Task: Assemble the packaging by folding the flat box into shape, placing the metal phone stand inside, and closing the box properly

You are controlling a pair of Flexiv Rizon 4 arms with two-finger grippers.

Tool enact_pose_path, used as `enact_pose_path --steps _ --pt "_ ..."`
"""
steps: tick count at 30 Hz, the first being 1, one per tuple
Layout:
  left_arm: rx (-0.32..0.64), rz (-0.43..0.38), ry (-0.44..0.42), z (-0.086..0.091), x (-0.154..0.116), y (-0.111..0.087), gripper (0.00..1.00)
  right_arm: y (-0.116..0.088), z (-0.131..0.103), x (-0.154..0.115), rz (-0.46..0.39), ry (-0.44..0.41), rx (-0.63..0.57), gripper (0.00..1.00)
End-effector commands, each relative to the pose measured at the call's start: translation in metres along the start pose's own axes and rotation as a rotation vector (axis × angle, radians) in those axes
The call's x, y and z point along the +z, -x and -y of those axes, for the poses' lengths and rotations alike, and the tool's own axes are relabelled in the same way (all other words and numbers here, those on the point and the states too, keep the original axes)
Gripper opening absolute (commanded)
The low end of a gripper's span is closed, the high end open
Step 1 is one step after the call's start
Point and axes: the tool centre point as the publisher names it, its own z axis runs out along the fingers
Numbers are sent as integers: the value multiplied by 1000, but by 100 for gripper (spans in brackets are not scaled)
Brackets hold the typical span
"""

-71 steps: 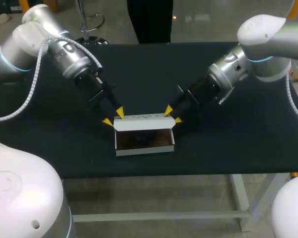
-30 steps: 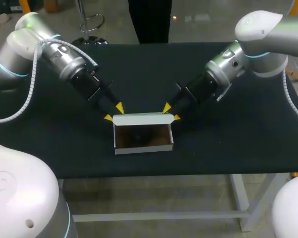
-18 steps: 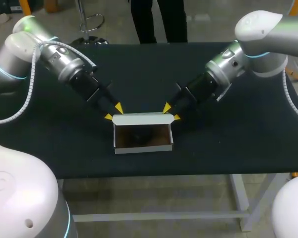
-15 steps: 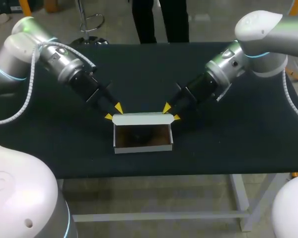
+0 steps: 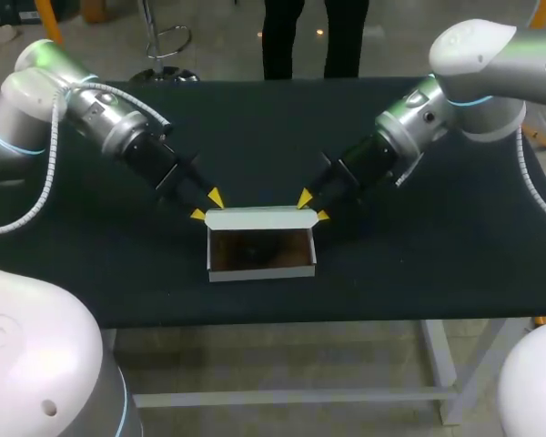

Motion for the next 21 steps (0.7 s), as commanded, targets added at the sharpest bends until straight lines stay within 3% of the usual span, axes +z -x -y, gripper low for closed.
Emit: enact_pose_path --steps 1,21 --pt "1 -1 2 0 1 -2 33 -3 -3 3 2 -7 -1 34" --pt "-3 -16 -13 0 3 -3 32 -3 -4 4 4 -12 1 34"
